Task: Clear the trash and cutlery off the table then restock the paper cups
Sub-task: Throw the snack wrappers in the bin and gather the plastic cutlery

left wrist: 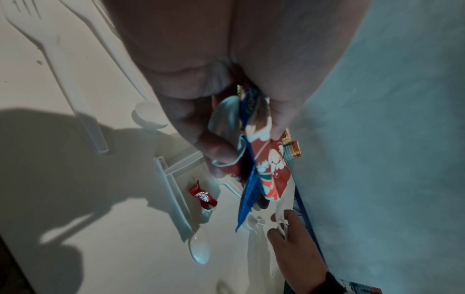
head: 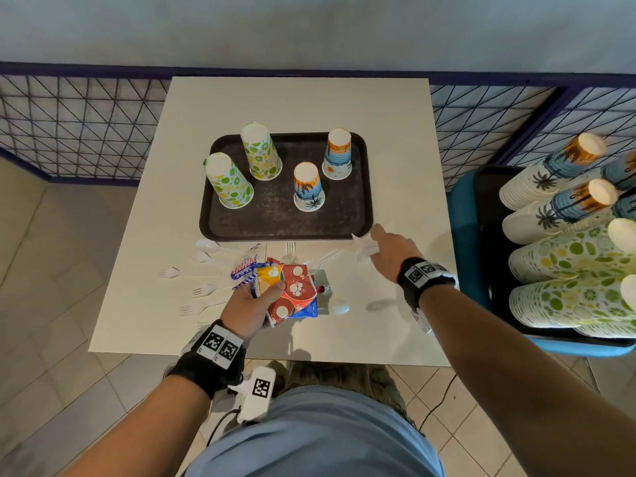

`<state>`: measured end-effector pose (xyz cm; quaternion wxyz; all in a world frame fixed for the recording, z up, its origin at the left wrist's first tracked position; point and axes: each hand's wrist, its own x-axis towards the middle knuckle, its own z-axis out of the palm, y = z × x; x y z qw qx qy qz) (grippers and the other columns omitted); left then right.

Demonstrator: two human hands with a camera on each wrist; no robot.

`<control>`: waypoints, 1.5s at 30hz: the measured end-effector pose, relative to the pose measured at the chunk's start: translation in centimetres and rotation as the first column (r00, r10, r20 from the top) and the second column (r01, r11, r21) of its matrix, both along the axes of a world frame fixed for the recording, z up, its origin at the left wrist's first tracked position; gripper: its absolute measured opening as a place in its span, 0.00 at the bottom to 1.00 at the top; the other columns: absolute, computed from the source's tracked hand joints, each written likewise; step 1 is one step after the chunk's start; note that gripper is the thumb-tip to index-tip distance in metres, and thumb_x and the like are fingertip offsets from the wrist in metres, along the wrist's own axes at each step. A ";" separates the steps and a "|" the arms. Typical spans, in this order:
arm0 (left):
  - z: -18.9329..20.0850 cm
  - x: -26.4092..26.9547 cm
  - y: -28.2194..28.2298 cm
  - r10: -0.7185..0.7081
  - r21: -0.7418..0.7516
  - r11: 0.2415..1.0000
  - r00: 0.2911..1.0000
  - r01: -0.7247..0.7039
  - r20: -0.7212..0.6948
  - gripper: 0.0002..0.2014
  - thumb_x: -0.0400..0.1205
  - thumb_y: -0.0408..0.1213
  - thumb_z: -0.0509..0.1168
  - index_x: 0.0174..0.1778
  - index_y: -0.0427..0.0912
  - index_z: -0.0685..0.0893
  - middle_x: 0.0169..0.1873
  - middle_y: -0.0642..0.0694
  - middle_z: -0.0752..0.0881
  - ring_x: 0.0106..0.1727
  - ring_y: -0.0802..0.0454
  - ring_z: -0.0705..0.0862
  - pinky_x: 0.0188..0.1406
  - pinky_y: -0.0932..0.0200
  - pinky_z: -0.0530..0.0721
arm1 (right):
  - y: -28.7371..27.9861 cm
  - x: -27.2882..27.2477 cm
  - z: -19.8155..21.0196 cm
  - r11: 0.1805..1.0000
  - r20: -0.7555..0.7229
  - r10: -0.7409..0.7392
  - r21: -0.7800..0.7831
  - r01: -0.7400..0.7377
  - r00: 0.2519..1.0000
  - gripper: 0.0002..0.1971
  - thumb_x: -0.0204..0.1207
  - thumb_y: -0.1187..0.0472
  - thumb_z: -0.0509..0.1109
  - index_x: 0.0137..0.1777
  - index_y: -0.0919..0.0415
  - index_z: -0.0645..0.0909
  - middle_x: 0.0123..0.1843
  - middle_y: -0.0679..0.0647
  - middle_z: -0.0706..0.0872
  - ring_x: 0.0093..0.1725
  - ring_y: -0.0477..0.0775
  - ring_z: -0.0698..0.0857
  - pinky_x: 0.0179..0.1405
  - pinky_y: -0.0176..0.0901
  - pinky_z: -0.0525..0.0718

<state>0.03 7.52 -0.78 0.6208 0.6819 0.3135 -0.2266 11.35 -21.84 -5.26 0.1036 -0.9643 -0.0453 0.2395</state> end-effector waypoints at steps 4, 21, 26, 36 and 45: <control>0.0 -0.1 0.3 -0.002 0.017 1.000 1.000 0.002 0.000 0.04 0.85 0.45 0.73 0.51 0.51 0.88 0.45 0.50 0.96 0.51 0.43 0.94 0.60 0.38 0.90 | -0.7 1.3 -1.4 0.991 -0.063 0.065 -0.113 -0.072 0.996 0.30 0.82 0.65 0.60 0.83 0.48 0.63 0.71 0.59 0.82 0.68 0.65 0.83 0.69 0.57 0.79; -0.2 -1.1 1.8 0.059 0.001 0.998 0.998 -0.059 0.015 0.02 0.85 0.44 0.73 0.52 0.52 0.87 0.47 0.49 0.95 0.51 0.42 0.94 0.61 0.35 0.91 | 5.0 -4.6 1.7 0.979 -0.111 0.143 0.164 -0.124 0.983 0.17 0.82 0.55 0.61 0.68 0.58 0.65 0.58 0.64 0.84 0.56 0.70 0.85 0.54 0.56 0.83; 0.0 -1.5 2.2 0.040 0.019 0.999 0.999 -0.040 0.004 0.03 0.85 0.45 0.73 0.52 0.52 0.88 0.46 0.51 0.96 0.54 0.41 0.94 0.60 0.37 0.91 | 9.3 -5.5 -0.4 0.955 -0.078 0.256 0.179 -0.239 0.964 0.22 0.84 0.47 0.63 0.75 0.45 0.65 0.63 0.58 0.88 0.58 0.66 0.88 0.58 0.58 0.87; 0.2 -2.1 2.9 0.045 -0.007 0.999 0.999 -0.045 0.016 0.02 0.86 0.43 0.71 0.50 0.52 0.86 0.38 0.57 0.95 0.49 0.46 0.93 0.54 0.45 0.91 | 10.1 -5.3 -2.4 0.967 -0.052 0.252 0.047 -0.250 0.966 0.21 0.82 0.64 0.68 0.73 0.51 0.77 0.68 0.56 0.78 0.59 0.65 0.88 0.61 0.56 0.87; 0.5 -1.6 2.9 0.038 -0.005 0.999 0.999 -0.037 0.026 0.07 0.83 0.49 0.75 0.52 0.52 0.88 0.54 0.42 0.95 0.57 0.38 0.94 0.63 0.32 0.90 | 11.9 -6.2 5.3 0.878 0.133 -0.057 0.478 -0.014 0.989 0.11 0.85 0.56 0.70 0.62 0.60 0.84 0.54 0.53 0.85 0.52 0.55 0.85 0.50 0.38 0.80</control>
